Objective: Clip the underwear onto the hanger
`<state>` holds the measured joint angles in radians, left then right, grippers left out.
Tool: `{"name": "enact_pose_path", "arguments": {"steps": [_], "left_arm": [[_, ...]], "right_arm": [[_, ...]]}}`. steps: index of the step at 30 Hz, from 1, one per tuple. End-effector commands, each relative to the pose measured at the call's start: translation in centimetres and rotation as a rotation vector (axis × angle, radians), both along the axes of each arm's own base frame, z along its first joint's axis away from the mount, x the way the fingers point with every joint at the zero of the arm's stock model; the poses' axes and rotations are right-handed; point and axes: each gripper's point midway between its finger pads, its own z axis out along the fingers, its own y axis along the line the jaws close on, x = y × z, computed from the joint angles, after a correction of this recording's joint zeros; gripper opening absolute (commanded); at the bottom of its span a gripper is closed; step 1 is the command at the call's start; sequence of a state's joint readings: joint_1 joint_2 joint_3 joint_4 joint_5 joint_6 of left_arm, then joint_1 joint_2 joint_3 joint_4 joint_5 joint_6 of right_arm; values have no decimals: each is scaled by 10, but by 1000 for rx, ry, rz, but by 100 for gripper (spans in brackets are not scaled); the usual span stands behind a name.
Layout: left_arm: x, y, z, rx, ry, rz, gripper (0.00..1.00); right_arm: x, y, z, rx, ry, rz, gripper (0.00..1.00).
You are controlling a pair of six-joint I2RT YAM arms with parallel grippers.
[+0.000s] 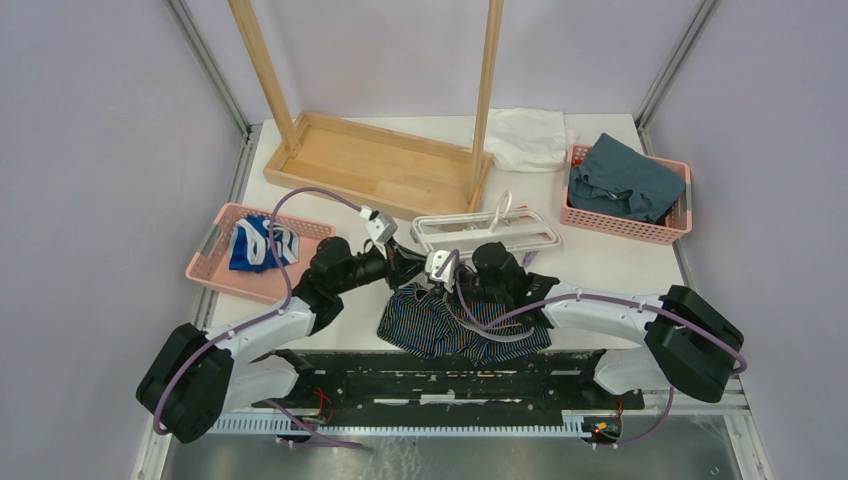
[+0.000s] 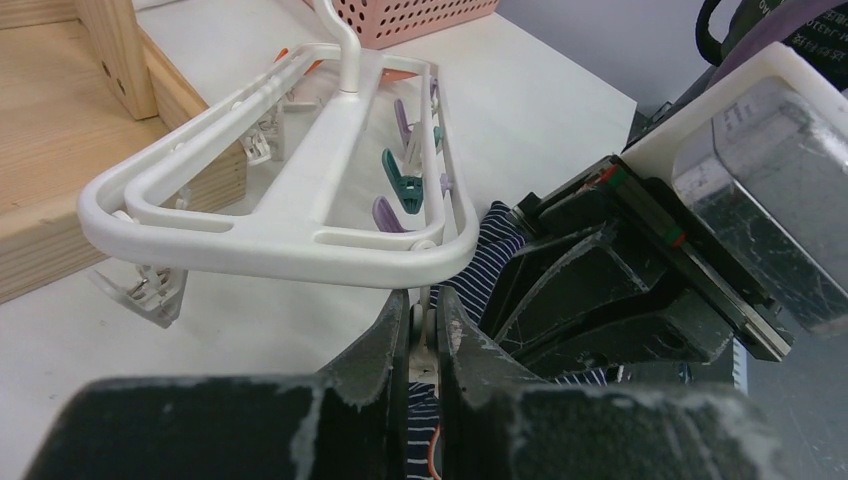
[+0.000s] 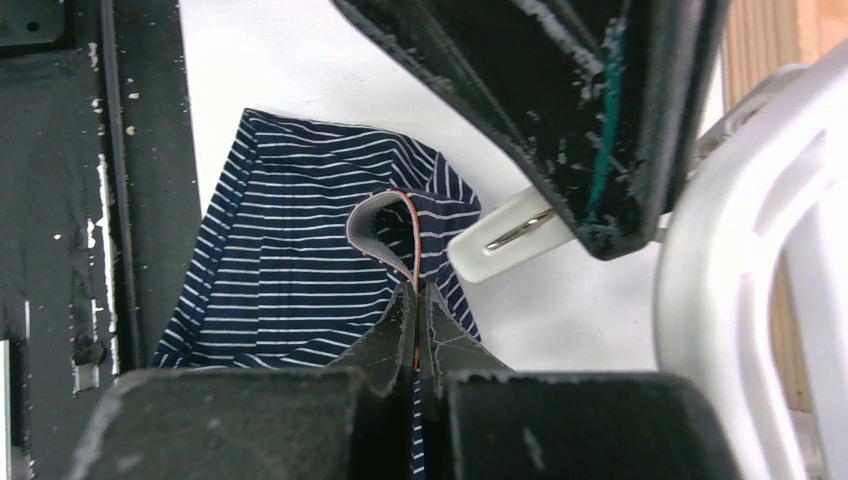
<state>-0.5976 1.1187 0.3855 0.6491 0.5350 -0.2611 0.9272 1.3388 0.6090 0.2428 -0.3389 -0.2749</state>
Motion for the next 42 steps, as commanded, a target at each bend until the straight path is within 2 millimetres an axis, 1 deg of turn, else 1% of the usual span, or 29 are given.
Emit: {"name": "enact_pose_path", "arguments": {"steps": [1,9,19,21,25,27,30,38,42], "left_arm": [[-5,-7,22,-57,-53,-43,3],[-6,-9,14,-42,-48,-50,3],[-4,-10,8,-26,-49,-54,3],[-5,-10,10,-28,-57,-58,3],[-10,-12,22,-55,-94,-88,3],[-13,-14,28,-68,-106,-113,3],[-18,-14,31,-75,-114,-136,3],[-30,-18,28,-83,-105,-196,3],[-33,-18,25,-78,-104,-202,3]], "right_arm": [[22,7,36,87,-113,-64,0],[25,4,43,119,-141,-85,1],[23,1,44,122,-154,-80,1],[19,2,44,127,-152,-59,1],[9,4,41,112,-133,1,1],[8,4,39,101,-130,13,1],[5,3,41,104,-137,23,1],[11,-7,49,95,-176,-23,1],[13,-10,52,91,-187,-36,1]]}}
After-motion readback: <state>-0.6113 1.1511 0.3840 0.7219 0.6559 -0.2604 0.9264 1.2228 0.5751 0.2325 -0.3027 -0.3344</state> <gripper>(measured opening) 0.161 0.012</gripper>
